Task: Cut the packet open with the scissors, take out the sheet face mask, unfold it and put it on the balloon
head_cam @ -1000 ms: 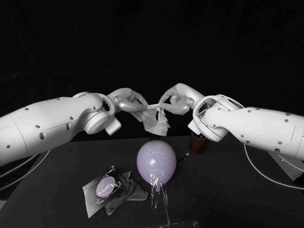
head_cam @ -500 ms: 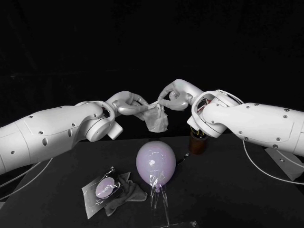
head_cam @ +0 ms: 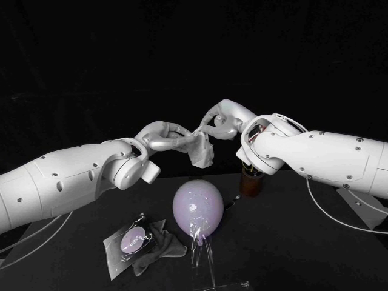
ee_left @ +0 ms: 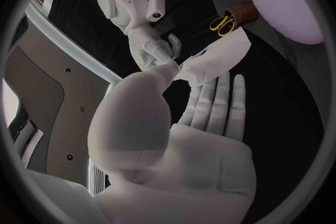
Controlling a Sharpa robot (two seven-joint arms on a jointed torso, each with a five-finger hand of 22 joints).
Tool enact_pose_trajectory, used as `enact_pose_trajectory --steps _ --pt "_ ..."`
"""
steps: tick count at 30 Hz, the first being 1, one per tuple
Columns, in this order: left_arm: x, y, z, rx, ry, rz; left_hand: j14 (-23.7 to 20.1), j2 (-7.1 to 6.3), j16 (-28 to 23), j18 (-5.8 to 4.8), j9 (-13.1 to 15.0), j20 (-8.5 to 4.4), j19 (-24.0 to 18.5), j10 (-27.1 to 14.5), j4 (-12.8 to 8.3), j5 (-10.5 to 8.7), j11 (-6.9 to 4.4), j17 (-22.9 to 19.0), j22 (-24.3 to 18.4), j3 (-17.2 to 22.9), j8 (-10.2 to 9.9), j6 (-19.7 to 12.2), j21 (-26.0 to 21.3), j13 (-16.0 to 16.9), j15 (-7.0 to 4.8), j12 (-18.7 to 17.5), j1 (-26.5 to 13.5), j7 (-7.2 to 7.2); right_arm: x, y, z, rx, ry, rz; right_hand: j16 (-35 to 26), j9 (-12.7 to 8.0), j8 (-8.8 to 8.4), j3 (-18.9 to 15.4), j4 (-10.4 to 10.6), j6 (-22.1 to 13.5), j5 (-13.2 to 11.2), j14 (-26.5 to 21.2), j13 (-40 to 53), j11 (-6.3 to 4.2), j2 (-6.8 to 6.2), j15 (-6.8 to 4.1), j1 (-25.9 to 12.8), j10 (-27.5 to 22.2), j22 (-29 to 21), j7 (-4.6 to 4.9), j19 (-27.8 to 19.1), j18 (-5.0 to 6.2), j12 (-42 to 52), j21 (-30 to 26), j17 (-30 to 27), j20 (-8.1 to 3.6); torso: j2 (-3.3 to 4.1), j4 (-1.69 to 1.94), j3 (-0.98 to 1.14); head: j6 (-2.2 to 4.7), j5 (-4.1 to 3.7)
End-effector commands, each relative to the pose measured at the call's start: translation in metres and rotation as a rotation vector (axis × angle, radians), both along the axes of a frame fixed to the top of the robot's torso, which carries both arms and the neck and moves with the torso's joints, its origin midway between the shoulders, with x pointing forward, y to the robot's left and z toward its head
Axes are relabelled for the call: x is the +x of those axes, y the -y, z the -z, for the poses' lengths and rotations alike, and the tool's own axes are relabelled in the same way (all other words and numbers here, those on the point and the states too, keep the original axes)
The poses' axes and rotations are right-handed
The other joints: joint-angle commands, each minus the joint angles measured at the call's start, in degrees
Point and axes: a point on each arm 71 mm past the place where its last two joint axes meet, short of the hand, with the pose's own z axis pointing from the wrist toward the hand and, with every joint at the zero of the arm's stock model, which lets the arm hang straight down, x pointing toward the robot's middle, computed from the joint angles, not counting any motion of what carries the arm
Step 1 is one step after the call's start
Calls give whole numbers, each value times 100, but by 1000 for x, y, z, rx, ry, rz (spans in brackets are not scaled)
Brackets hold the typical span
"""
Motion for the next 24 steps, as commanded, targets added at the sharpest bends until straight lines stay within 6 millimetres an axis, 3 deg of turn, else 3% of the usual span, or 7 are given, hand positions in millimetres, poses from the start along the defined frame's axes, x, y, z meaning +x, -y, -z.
enact_pose_trajectory --steps 1,3,11,13,24 --pt "-1 -1 5 -37 -8 -33 -74 33 -32 -117 -120 1 -16 -101 103 10 31 -16 -58 -384 -58 -41 -91 12 12 21 159 438 1 1 -2 -10 23 33 27 51 97 9 -33 101 16 551 541 -14 67 -41 -4 60 1 -51 34 -22 43 27 1412 6 -3 2 1 -10 -14" --pt "-2 -1 11 -32 -20 -44 -106 169 -29 -117 -239 1 34 -149 232 9 38 -28 -86 -809 -63 -7 -171 17 22 50 390 443 1 0 -2 -8 25 37 29 51 98 13 -37 104 18 553 542 -16 66 -42 -7 61 3 -53 37 -22 44 29 1416 4 -5 2 2 -9 -19" --pt "-3 -6 28 3 -43 -97 -120 289 -1 -111 -391 0 107 -221 350 8 48 -40 -87 -1469 -47 9 -267 19 27 109 808 450 0 0 -3 -4 30 48 34 52 101 29 -52 112 25 558 546 -21 62 -47 -17 68 20 -58 58 -27 49 54 1429 -1 -5 0 1 -5 -25" --pt "-3 -6 32 10 -47 -105 -126 386 18 -102 -464 0 152 -275 424 10 47 -46 -85 -1798 -23 26 -310 17 30 143 996 453 0 0 -3 -3 30 50 34 52 102 31 -54 114 27 559 549 -21 61 -48 -19 70 24 -58 63 -28 54 60 1431 -2 -2 2 1 -3 -22" --pt "-3 0 44 10 -59 -126 -134 564 43 -88 -559 0 216 -284 427 9 29 -57 -81 -2108 14 36 -361 22 21 230 1227 403 -2 -2 -3 -1 27 43 33 52 103 37 -60 118 30 558 551 -23 58 -50 -26 74 28 -60 68 -29 56 64 1428 -4 0 -3 3 0 -17"
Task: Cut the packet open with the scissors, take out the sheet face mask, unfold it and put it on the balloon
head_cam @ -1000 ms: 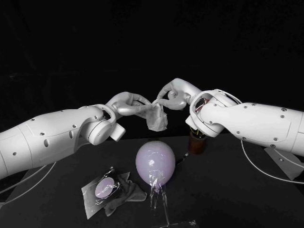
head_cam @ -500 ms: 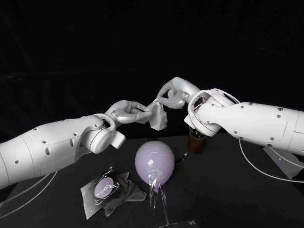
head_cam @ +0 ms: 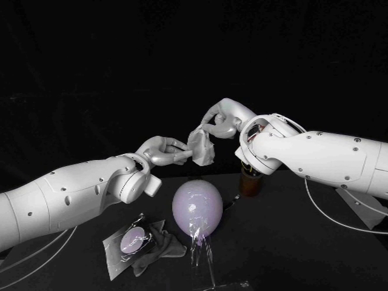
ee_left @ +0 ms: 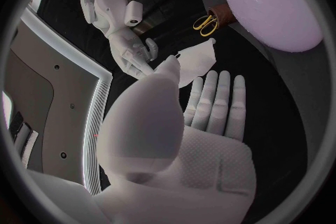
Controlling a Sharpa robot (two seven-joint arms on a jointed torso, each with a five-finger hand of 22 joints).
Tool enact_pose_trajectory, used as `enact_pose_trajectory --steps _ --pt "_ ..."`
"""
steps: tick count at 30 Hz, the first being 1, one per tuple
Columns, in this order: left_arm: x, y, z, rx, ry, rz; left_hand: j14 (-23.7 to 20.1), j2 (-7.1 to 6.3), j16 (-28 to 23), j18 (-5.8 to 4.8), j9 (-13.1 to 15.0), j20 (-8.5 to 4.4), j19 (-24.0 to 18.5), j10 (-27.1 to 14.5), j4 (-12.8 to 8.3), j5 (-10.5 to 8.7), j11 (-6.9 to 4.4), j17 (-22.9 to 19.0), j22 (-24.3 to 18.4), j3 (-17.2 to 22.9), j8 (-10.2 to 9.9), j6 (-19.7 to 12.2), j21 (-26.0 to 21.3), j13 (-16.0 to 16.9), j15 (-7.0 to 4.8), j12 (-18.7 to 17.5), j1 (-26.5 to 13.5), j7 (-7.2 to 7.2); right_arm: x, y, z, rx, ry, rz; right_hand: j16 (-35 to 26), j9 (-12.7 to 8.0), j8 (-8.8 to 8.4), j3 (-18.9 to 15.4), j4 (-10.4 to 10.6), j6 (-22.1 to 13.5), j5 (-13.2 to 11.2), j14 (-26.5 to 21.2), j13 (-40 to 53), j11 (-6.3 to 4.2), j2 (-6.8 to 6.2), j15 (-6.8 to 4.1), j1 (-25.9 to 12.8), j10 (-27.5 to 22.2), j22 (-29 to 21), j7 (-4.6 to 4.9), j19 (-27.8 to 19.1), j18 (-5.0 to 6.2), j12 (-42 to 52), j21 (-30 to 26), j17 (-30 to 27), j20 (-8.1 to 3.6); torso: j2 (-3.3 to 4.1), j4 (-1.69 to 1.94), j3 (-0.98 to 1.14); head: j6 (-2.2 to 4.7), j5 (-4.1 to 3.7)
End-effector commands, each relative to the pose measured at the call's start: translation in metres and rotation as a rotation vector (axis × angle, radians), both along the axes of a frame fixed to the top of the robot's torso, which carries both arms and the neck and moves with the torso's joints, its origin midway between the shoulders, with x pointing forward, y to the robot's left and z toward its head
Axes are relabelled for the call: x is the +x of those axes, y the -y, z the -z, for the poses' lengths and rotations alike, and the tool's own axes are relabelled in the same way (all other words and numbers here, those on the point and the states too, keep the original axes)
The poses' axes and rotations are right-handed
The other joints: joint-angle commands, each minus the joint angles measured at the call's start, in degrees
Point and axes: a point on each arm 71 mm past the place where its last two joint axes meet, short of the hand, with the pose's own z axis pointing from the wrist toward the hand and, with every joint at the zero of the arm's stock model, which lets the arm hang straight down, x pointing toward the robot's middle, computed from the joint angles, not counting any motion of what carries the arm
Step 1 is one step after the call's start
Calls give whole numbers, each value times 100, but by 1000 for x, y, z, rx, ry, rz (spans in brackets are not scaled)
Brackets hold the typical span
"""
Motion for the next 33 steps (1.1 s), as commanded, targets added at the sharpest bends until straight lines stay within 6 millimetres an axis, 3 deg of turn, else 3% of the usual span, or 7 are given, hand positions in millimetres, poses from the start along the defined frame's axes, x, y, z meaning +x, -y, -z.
enact_pose_trajectory --steps 1,5,15,22,29,31,33 --pt "2 2 0 -2 14 -30 -15 39 34 -87 -14 14 55 -34 1 9 -22 -9 -1 -49 48 57 -26 6 -7 45 90 391 -1 -2 -2 -4 14 -2 15 52 103 -1 -20 109 27 580 548 -24 34 -32 -4 76 3 -52 27 1 35 30 1434 -4 5 0 2 4 -2" --pt "4 3 1 -6 15 -43 -58 95 17 -116 -76 21 36 -97 8 9 3 -26 -8 -115 -1 9 -70 -4 7 38 160 289 -3 -2 -2 -3 13 -6 15 52 103 -1 -20 109 27 580 548 -24 34 -32 -4 76 3 -52 27 1 35 30 1434 -4 4 -1 2 4 0" --pt "7 5 3 -19 -6 -69 -180 148 -51 -201 -230 19 -28 -329 30 8 59 -80 -13 -447 -151 -128 -187 -13 62 -25 120 448 -5 -3 -2 1 15 -11 20 53 105 4 -25 114 31 585 555 -26 30 -34 -12 82 16 -54 42 -3 46 49 1446 -6 1 -5 5 4 3" --pt "7 10 4 -22 -20 -52 -185 180 -56 -211 -249 20 -55 -361 23 8 68 -88 -14 -503 -155 -125 -210 -11 69 -30 147 449 -7 -5 -2 4 16 -17 20 53 105 4 -25 114 31 585 555 -26 30 -34 -12 82 16 -54 42 -3 46 49 1446 -6 1 -2 3 6 4" --pt "5 17 5 -11 -39 0 -235 256 -87 -278 -304 23 -351 -456 15 8 113 -120 -41 -666 -157 -104 -354 -6 103 -36 269 306 -8 -6 -2 7 18 -19 20 53 105 4 -25 114 31 585 555 -26 30 -34 -12 82 16 -54 42 -3 46 49 1446 -6 2 -2 2 1 2" --pt "5 18 5 -10 -40 12 -256 333 -103 -322 -316 22 -498 -455 6 8 47 -136 -53 -700 -114 50 -425 -2 78 -17 362 162 -8 -6 -2 7 18 -21 20 53 105 4 -25 114 31 585 555 -26 30 -34 -12 82 16 -54 42 -3 46 49 1446 -6 1 -1 2 0 3" --pt "4 20 5 -9 -39 20 -265 367 -110 -334 -331 20 -552 -453 4 8 7 -143 -57 -713 -118 102 -452 -2 67 -10 399 109 -8 -6 -2 7 19 -22 19 53 106 14 -33 118 35 584 546 -29 26 -37 -22 80 24 -57 53 -5 32 60 1443 -10 2 -1 2 7 6"
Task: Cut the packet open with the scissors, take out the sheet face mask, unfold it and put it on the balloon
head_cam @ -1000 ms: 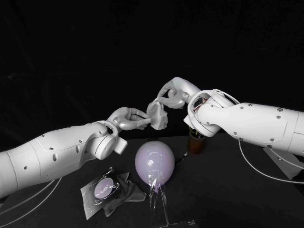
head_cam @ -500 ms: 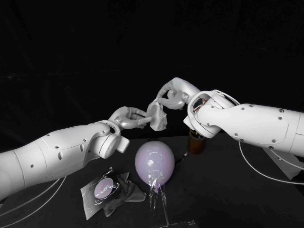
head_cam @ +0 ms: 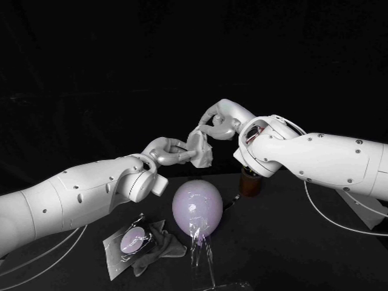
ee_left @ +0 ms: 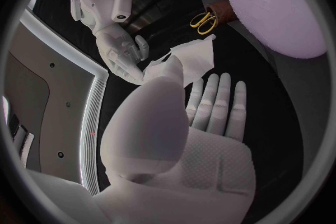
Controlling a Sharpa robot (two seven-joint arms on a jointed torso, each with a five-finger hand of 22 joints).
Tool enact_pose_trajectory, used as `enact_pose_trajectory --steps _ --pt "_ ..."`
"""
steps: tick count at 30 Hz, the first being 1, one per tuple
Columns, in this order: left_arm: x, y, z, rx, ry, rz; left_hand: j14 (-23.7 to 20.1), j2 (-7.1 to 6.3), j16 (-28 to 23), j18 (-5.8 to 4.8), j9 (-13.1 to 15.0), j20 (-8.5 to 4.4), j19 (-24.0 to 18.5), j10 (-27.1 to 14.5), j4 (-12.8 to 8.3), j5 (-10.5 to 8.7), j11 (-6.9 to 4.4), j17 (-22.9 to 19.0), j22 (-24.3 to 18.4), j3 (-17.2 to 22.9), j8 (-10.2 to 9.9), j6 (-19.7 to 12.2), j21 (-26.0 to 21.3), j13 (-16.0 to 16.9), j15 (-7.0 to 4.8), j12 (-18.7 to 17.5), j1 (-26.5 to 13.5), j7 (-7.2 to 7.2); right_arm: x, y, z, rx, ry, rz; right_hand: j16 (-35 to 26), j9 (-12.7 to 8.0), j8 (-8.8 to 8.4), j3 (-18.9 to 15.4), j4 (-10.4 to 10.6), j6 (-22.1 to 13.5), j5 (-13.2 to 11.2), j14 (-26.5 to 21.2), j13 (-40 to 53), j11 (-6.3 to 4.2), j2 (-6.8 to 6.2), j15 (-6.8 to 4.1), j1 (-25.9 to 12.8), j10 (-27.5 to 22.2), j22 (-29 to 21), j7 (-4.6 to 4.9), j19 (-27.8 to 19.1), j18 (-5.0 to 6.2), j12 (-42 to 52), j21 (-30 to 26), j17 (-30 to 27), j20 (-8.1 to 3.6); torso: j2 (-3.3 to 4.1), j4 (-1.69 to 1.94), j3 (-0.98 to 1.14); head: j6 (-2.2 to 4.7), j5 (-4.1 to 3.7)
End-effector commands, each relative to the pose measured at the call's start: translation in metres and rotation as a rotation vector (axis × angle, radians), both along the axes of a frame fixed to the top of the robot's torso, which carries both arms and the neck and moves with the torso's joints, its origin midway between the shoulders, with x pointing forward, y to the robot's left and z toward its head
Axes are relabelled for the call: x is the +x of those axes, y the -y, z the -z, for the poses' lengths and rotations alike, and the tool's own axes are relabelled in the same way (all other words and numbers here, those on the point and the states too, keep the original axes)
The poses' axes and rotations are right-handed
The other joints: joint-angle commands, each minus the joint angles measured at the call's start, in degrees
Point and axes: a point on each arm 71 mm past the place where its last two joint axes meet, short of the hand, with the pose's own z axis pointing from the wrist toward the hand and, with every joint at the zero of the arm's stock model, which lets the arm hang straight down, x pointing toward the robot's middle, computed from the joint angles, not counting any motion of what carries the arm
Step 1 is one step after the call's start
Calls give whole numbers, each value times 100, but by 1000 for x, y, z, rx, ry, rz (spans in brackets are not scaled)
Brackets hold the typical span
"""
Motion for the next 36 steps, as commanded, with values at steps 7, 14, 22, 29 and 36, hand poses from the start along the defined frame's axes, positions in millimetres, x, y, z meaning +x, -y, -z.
enact_pose_trajectory --steps 7,14,22,29,36 --pt "0 8 -1 -14 3 44 15 272 -27 -35 -114 -11 -115 184 1 13 -300 -21 -5 8 -58 409 -96 11 -35 70 297 5 -2 -2 -2 -4 18 -6 17 52 106 17 -34 117 31 572 546 -30 52 -26 1 81 14 -57 54 -1 -5 29 1443 -11 1 1 0 3 -4" --pt "1 7 -2 -35 12 28 602 679 279 29 -235 -6 558 747 15 13 -309 113 68 316 -74 1298 72 35 -271 254 667 -67 -1 1 -2 -6 17 0 17 52 106 17 -34 117 31 572 546 -30 52 -26 1 81 14 -57 54 -1 -5 29 1443 -11 1 2 -1 -2 -3" --pt "2 3 -4 -52 38 -5 1010 751 524 127 -122 -19 783 1501 -6 12 -621 256 89 685 140 1934 153 95 -510 485 1011 -211 3 8 -1 -13 12 20 18 52 106 21 -36 119 32 573 547 -31 51 -27 -4 83 15 -58 55 -1 -4 29 1445 -12 -4 6 -5 0 -13" --pt "3 -4 -6 -59 59 -29 1072 675 569 161 -85 -17 846 1617 14 12 -658 300 86 808 148 1982 165 80 -543 467 1023 -198 7 15 0 -17 -1 33 9 52 105 23 -37 118 27 565 534 -31 47 -28 -12 76 0 -57 40 5 -24 2 1422 -13 2 9 -6 10 -9" --pt "3 -18 -13 -81 87 -63 1047 654 565 173 -58 -15 868 1633 19 13 -651 320 78 1000 124 1970 159 54 -539 410 1043 -179 10 22 7 -16 -27 35 2 50 103 25 -35 114 17 557 523 -29 45 -28 -25 70 -10 -55 29 8 -41 -18 1403 -14 0 7 -3 11 -8"
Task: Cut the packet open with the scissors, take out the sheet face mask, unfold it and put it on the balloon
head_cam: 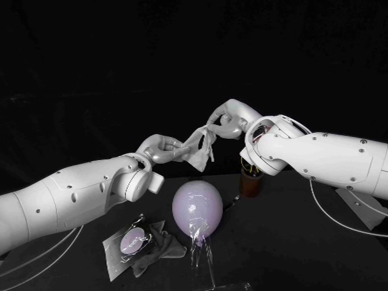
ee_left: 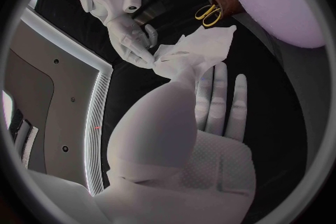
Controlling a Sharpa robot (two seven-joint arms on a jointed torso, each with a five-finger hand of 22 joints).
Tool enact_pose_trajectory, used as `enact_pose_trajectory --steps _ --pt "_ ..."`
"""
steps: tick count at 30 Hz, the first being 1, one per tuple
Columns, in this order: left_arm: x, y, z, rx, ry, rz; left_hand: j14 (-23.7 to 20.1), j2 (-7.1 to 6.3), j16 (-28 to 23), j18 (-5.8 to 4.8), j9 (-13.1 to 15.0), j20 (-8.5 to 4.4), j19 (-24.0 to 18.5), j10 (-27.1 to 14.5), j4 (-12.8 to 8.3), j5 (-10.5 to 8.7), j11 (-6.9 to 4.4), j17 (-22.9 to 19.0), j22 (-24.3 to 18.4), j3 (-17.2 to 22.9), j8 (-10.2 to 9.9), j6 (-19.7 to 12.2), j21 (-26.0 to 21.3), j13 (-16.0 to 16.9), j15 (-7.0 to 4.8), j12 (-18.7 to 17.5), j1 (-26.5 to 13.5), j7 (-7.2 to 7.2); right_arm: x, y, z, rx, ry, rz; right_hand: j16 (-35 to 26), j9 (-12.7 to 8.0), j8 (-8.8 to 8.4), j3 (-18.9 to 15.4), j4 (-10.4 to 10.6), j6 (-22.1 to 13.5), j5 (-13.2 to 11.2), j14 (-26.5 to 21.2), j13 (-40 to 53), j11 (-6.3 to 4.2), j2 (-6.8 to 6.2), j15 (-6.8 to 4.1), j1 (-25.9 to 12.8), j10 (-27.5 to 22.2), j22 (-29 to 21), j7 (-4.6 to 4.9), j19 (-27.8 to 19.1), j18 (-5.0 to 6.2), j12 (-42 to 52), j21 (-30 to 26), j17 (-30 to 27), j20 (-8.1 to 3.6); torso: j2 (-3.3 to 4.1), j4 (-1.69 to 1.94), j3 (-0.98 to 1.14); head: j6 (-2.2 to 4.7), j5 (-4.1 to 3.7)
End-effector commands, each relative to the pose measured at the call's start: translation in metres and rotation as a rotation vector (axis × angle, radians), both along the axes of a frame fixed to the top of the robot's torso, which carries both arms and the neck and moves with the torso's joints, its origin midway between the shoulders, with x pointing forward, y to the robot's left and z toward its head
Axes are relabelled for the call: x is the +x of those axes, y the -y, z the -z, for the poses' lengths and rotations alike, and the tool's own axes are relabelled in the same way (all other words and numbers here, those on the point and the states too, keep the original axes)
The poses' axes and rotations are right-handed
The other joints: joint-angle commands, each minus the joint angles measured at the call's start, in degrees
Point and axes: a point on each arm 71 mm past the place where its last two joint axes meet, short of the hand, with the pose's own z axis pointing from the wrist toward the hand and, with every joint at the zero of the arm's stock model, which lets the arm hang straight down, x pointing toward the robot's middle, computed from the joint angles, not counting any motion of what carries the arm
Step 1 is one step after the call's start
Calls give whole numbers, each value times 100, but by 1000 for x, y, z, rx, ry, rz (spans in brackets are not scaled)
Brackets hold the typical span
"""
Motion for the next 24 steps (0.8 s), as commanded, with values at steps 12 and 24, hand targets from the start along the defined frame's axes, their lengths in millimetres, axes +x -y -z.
enact_pose_trajectory --steps 12,24 --pt "4 -14 -27 3 66 15 1 -336 29 115 257 -2 122 112 -9 23 22 83 -10 706 -62 59 35 -27 17 -147 -130 40 1 12 15 13 -29 1 0 48 96 19 -2 72 -10 552 516 -4 52 -28 -46 42 -24 -52 -8 25 -50 -47 1385 5 -5 -6 5 -8 22" --pt "15 -21 -57 119 132 103 -32 -573 48 118 356 -7 139 142 -74 23 33 149 -3 1256 -99 67 43 -12 23 -205 -299 65 3 23 16 4 -5 1 0 46 91 21 1 65 -13 552 523 -2 50 -27 -59 45 -13 -50 2 22 -41 -32 1385 5 4 -5 9 -12 15"
